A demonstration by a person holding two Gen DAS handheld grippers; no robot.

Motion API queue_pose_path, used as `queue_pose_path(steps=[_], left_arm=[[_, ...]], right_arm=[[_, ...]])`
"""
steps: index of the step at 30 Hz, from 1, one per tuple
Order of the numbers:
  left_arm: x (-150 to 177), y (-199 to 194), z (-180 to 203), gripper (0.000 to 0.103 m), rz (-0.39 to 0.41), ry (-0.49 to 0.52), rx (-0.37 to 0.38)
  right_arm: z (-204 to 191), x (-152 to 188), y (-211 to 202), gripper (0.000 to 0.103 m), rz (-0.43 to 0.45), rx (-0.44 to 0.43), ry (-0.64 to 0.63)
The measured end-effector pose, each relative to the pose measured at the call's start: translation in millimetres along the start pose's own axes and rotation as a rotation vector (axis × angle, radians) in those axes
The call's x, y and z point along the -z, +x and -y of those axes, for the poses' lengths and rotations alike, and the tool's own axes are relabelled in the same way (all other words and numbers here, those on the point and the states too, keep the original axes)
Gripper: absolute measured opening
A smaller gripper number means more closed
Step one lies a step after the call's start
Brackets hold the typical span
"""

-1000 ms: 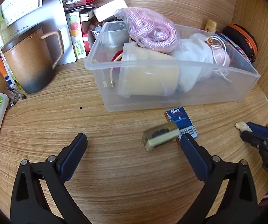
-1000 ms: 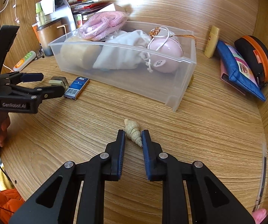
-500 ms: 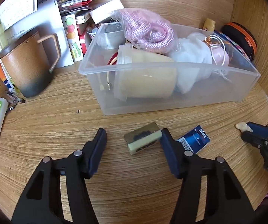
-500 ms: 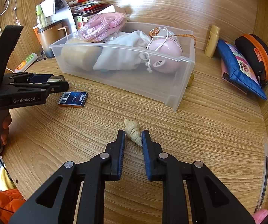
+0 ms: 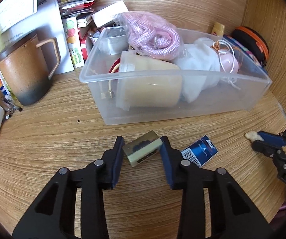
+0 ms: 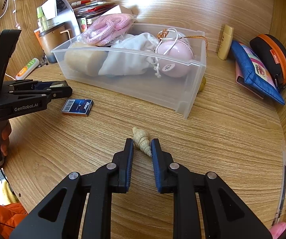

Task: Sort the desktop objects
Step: 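Lift the beige block and seashell and carry both over the clear box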

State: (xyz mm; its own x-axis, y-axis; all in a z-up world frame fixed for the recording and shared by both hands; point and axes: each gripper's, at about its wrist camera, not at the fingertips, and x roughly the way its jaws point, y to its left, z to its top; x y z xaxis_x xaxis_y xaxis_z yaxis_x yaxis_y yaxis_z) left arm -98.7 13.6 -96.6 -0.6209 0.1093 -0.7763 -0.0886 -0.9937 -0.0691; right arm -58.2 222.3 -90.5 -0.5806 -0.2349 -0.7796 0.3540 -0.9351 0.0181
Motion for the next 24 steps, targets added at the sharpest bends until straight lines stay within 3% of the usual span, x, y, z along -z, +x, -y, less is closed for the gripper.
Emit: queue_pose_path(steps=[5, 15, 24], left_arm=[[1, -2, -5, 0.036, 0.009, -0.033, 0.015], [3, -32, 7, 0.036, 0.075, 0.013, 0.034], [6, -53, 6, 0.036, 0.111, 0.018, 0.049]], right_arm=[[-1, 0, -4, 0.016, 0.009, 0.0, 0.008], [-2, -9, -16, 0.016, 0.035, 0.02, -0.005], [-3, -11, 7, 0.016, -0.023, 0.036, -0.037]])
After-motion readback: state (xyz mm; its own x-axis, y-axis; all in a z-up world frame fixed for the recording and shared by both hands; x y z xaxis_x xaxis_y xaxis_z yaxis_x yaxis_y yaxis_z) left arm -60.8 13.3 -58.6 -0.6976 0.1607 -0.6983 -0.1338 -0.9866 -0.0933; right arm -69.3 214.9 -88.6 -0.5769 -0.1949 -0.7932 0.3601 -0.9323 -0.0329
